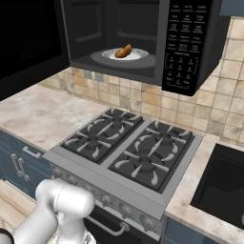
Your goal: Pick the hotdog bun from the counter and place it in the microwave. Then turn on the microwave.
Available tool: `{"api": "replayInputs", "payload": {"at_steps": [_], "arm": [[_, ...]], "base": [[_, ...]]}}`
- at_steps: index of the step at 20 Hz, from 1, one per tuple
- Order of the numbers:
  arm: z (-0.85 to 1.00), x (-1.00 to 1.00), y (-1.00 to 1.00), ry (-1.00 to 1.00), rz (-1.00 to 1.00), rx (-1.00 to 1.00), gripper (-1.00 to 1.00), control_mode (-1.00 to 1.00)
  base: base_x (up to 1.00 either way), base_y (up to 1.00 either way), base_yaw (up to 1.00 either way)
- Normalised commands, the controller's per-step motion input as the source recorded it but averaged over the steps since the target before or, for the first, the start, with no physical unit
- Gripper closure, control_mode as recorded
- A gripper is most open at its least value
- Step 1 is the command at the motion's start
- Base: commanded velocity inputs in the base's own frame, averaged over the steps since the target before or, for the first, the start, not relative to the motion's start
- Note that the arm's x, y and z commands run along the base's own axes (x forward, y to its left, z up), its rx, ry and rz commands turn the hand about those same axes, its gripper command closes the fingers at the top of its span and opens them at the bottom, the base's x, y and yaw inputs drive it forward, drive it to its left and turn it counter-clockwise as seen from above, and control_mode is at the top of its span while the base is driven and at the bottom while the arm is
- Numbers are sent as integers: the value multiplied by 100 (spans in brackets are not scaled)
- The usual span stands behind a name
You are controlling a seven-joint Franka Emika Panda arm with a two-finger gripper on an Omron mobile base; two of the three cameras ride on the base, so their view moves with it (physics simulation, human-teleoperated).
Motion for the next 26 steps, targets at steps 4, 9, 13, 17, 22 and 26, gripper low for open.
{"api": "replayInputs", "payload": {"at_steps": [4,9,13,17,22,26], "arm": [[0,9,24,0,0,0,-100,-100],[0,31,12,0,0,0,-100,-100],[0,46,6,0,0,0,-100,-100],[-4,47,10,0,0,0,-100,-100],[-8,38,19,0,0,-1,-100,-100],[-10,33,25,0,0,-2,-100,-100]], "base": [[0,0,0],[0,0,0],[0,0,0],[0,0,0],[0,0,0],[0,0,0]]}}
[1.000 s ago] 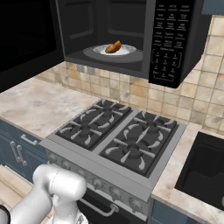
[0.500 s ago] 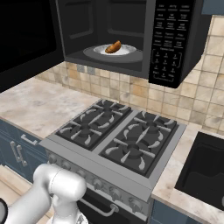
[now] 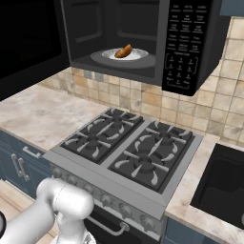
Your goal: Pick the hotdog bun from the counter and place it in the microwave. Then turn on the microwave.
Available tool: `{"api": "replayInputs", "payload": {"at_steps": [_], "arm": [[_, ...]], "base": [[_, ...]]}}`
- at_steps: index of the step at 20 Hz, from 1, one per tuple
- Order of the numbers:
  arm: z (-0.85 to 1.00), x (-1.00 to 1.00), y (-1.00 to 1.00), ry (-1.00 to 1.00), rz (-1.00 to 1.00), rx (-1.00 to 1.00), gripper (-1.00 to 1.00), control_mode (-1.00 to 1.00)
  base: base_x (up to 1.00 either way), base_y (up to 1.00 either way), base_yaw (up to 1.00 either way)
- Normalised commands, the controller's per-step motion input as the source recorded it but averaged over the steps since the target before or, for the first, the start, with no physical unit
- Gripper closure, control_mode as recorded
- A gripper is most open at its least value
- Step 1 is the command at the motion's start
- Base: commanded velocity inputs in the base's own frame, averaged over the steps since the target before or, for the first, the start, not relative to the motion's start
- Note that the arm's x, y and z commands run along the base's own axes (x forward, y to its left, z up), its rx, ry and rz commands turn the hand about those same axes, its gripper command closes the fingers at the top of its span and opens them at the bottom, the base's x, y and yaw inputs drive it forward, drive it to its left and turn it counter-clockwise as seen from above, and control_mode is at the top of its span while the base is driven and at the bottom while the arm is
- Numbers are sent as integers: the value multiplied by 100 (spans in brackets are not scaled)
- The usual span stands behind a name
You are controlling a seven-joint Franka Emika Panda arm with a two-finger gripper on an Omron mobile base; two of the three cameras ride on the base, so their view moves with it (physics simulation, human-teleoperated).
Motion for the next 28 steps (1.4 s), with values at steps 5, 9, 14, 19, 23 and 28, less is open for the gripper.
{"api": "replayInputs", "payload": {"at_steps": [5,9,14,19,23,28], "arm": [[-8,32,30,0,0,-3,-100,-100],[0,42,26,0,0,0,-100,-100],[-1,32,21,0,0,0,-100,-100],[-6,30,26,0,0,-2,-100,-100],[-3,30,17,0,0,0,-100,-100],[0,22,2,0,0,0,-100,-100]], "base": [[0,0,0],[0,0,0],[0,0,0],[0,0,0],[0,0,0],[0,0,0]]}}
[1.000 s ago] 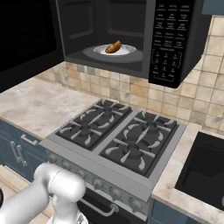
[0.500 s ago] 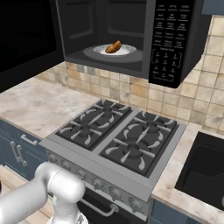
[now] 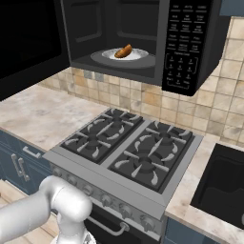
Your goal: Pick the hotdog bun from the counter and place it in the microwave. Then turn on the microwave.
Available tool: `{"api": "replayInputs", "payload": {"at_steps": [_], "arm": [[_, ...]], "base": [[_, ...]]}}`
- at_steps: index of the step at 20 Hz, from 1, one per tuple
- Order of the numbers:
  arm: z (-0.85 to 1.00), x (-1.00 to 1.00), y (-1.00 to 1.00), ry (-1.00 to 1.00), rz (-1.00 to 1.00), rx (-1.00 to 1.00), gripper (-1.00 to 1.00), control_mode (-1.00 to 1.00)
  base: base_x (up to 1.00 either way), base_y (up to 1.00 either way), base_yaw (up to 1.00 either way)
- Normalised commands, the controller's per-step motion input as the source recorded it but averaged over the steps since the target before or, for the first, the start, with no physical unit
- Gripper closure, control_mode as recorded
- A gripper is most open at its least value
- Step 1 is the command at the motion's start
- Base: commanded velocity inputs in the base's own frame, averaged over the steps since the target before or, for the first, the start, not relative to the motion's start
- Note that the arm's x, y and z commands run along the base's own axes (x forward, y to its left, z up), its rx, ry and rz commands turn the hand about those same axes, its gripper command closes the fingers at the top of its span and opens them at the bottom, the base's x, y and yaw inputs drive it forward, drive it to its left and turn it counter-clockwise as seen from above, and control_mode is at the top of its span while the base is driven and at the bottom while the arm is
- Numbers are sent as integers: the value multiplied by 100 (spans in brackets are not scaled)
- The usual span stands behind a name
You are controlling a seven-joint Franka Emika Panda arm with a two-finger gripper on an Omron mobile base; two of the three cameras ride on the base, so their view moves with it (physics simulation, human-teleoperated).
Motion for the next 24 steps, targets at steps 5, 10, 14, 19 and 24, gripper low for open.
{"api": "replayInputs", "payload": {"at_steps": [5,10,14,19,24], "arm": [[0,11,0,0,0,0,-100,-100],[0,7,-4,0,0,0,-100,-100],[0,6,-21,-1,0,0,-100,-100],[0,6,-24,-1,0,0,-100,-100],[0,7,-20,-1,0,0,-100,-100]], "base": [[0,0,0],[0,0,0],[0,0,0],[0,0,0],[0,0,0]]}}
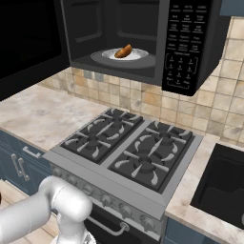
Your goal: Pick the hotdog bun from the counter and place it in the microwave. Then turn on the microwave.
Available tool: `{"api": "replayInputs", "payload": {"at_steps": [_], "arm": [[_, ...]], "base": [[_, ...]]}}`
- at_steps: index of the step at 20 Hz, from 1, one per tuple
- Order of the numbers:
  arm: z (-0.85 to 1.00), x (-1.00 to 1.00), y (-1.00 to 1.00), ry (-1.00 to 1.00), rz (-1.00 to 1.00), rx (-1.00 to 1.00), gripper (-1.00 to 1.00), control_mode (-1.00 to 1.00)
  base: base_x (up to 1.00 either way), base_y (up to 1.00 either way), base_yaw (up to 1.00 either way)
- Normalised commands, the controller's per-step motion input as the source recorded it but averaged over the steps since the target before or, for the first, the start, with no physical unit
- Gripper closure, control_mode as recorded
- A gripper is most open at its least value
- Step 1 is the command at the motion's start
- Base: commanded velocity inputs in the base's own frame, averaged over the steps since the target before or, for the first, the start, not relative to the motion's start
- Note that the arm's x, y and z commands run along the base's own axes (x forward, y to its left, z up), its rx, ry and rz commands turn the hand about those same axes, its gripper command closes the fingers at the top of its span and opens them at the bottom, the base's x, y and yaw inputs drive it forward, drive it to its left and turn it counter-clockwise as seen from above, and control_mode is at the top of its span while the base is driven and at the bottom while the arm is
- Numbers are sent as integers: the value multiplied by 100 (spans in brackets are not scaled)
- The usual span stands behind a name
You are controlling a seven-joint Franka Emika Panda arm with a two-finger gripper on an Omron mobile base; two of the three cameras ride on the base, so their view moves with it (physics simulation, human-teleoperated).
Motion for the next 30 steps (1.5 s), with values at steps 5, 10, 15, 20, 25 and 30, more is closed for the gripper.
{"api": "replayInputs", "payload": {"at_steps": [5,10,15,20,25,30], "arm": [[0,2,-16,-1,0,0,-100,-100],[0,0,-44,-2,0,0,-100,-100],[0,-9,-46,-4,0,0,-100,-100],[0,-2,-57,-4,0,0,-100,-100],[0,0,-67,-3,0,0,-100,-100],[0,0,-69,-4,0,0,-100,-100]], "base": [[0,0,0],[0,0,0],[0,0,0],[0,0,0],[0,0,0],[0,0,0]]}}
